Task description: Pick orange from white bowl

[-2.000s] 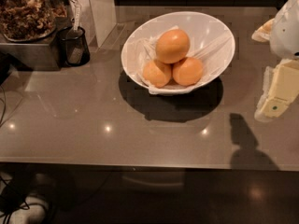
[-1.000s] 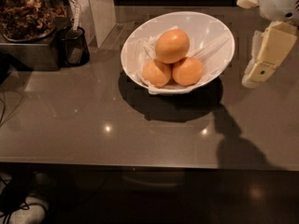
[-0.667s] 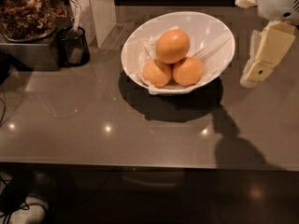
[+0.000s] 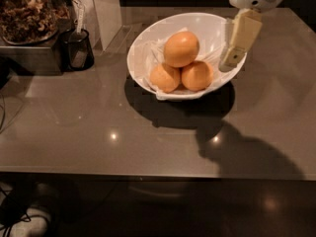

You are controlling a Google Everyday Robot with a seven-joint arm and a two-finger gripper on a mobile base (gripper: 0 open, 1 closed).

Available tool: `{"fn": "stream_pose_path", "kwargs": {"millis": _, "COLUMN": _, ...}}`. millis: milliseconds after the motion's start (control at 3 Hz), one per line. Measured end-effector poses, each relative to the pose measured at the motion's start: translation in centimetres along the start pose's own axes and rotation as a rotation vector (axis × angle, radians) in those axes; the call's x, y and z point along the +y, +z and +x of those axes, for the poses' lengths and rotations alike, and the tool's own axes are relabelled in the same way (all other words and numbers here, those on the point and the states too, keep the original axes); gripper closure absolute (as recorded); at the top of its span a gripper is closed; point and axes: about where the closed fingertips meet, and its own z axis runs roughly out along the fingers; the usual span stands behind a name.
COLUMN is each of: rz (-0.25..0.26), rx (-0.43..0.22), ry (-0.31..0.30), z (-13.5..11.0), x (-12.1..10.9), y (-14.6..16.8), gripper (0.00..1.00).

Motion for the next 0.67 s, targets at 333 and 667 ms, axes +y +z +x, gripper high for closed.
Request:
{"fn": "stream_pose_path", "kwargs": {"millis": 333, "rz": -0.036, "rx": -0.045, "ry": -0.057, "z": -2.22, "x": -1.67, "y": 2.32, "gripper": 0.00}}
{"fn": "stream_pose_path", "kwargs": {"millis": 667, "rz": -0.029, "rx": -0.048, "ry": -0.047, "z": -2.23, "x": -1.90, "y": 2.47, "gripper": 0.00}}
